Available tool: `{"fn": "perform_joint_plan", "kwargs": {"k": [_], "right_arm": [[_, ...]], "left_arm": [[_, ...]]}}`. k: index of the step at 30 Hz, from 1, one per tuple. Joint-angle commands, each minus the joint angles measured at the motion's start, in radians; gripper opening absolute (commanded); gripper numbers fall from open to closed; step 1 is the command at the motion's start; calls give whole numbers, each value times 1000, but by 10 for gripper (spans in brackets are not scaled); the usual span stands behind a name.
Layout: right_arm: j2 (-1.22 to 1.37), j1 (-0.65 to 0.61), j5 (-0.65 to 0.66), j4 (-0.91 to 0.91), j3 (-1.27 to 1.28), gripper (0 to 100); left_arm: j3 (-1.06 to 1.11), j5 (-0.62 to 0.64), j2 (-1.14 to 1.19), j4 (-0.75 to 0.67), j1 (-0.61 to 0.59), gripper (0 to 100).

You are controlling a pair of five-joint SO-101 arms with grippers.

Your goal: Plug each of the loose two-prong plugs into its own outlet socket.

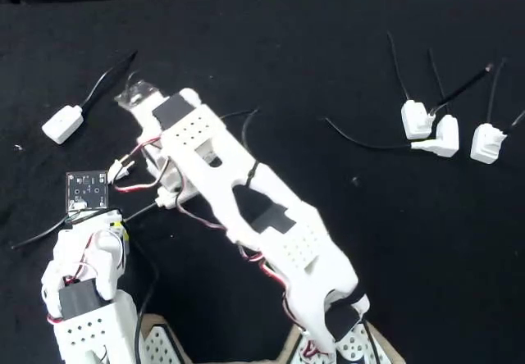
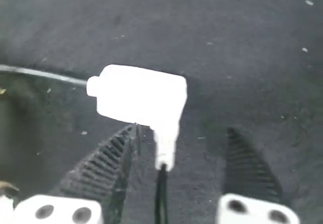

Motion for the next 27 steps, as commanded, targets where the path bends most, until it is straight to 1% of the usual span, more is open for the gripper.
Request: {"fn": "perform_joint_plan", "kwargs": {"k": [1,3,5,8,9,12,15,18,21,23,25,27], "right_arm": [[-48,-32,69,11,-62,266],[-88,-26,124,11,-67,244],[-137,-12,190,12,-59,249],[-211,3,301,20,-59,269],[-232,14,339,20,-59,277],[-282,28,462,20,-58,298],[-302,28,621,68,-58,302],[-303,21,793,117,-53,302],[-308,23,991,115,38,319],[-309,12,1091,109,142,345],[-309,-5,1108,97,225,361],[-311,-12,1106,44,278,366]], "left_arm": [[22,-11,-6,5,-13,170],[22,-11,-6,5,-15,170],[22,-11,-6,-3,-30,170],[22,3,-8,-49,-137,170],[22,28,-8,-71,-171,170],[22,158,-8,-112,-251,170],[22,230,-8,-141,-308,170],[16,264,-8,-163,-363,170],[5,319,-8,-176,-423,170],[-4,359,-8,-178,-463,170],[-8,390,-8,-180,-492,170],[-2,404,-8,-196,-499,170]]}}
